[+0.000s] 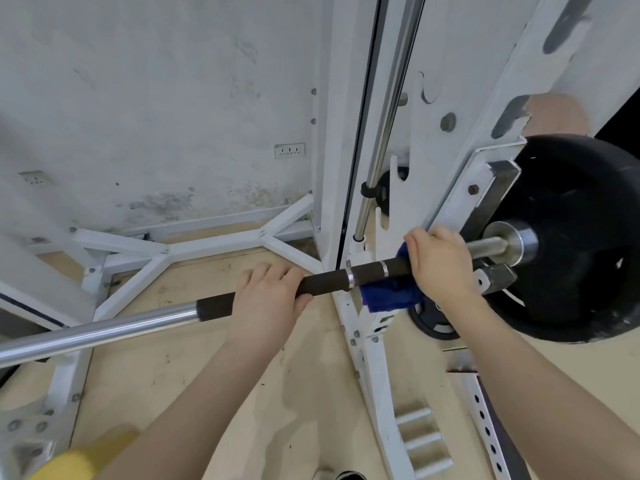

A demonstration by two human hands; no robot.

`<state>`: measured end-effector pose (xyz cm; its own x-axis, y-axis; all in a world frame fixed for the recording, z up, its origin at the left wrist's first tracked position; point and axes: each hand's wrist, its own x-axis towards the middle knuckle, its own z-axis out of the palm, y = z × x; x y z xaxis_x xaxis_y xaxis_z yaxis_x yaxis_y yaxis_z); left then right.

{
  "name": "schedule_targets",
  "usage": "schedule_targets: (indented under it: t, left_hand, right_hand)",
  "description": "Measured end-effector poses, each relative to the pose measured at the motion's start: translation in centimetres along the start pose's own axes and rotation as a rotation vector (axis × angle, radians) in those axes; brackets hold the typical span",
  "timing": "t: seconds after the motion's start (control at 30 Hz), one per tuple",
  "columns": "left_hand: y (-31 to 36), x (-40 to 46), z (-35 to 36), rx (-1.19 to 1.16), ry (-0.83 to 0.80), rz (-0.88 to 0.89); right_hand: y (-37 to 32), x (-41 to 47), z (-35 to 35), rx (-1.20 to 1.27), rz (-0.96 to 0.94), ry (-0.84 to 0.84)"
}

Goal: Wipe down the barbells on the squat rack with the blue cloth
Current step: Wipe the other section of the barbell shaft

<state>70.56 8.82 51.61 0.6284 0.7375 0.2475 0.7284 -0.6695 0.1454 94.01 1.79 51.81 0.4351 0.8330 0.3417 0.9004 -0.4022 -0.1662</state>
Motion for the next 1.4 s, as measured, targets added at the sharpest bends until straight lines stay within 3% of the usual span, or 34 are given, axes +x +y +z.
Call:
schedule_targets:
  t: [0.07, 0.13, 0.23, 0.33, 0.37, 0.5, 0.6, 0.73, 0.83, 0.9, 0.97, 1.03, 1.17, 1.23, 1.33, 1.4]
  left_hand:
    - [0.2, -0.1, 0.2, -0.009, 0.009, -0.022]
    - [0.4, -0.1, 0.3, -0.025, 0.011, -0.049]
    - [0.4, -0.1, 0.4, -0.055, 0.017, -0.070]
    - [0.1, -0.1, 0.3, -0.076, 0.029, -0.077]
    - [0.0, -0.1, 0.3, -0.080, 0.037, -0.082]
    - [0.4, -0.5, 0.5, -0.041, 0.055, -0.100]
    - [0.9, -0.7, 0.5, -0.002, 0.047, -0.126]
    - [0.3, -0.5, -0.1, -0.041, 0.014, -0.107]
    - [-1.3, -1.1, -1.3, -0.070, 0.050, -0.063]
    - [-3.1, -2.0, -2.3, -0.086, 0.099, -0.096]
    - [-5.3, -3.1, -3.0, -0.085, 0.116, -0.147]
    - [-7.4, -3.9, -3.3, -0.089, 0.095, -0.175]
    - [-9.1, -4.5, -3.6, -0.148, 0.029, -0.208]
    - [-9.2, -4.4, -3.9, -0.149, -0.023, -0.217]
    - [-9.8, -4.3, -4.2, -0.086, -0.106, -0.192]
    - [-10.5, -4.5, -4.3, -0.081, -0.124, -0.177]
  right_hand:
    - [-1.6, -0.3, 0.2, -0.119, 0.034, -0.028]
    - [-4.9, -1.0, 0.2, -0.069, -0.035, -0.089]
    - [-6.1, -1.7, 1.2, 0.091, -0.220, -0.030]
    - [-3.1, -0.3, 1.0, -0.075, -0.452, -0.190]
    - [-1.7, 0.4, 0.7, -0.145, -0.432, -0.228]
    - [-1.9, 0.4, 0.2, -0.163, -0.185, -0.027]
    - [-7.5, -0.7, 1.0, -0.109, -0.358, -0.156]
    - [-12.0, -1.3, 1.5, 0.264, -0.473, -0.037]
    - [-9.9, -0.9, 1.6, 0.051, -0.502, -0.145]
    - [-8.5, -0.7, 1.8, 0.042, -0.423, -0.065]
    - [-9.9, -0.7, 2.0, -0.025, -0.349, -0.086]
    - [-12.9, -1.1, 2.2, -0.104, -0.401, -0.156]
    - [-18.7, -2.7, 2.4, 0.107, -0.396, -0.034]
    - [-19.7, -2.9, 2.9, 0.088, -0.450, 0.034]
    - [-18.0, -2.3, 2.3, -0.047, -0.575, -0.155]
    - [-15.1, -1.8, 1.9, -0.206, -0.504, -0.240]
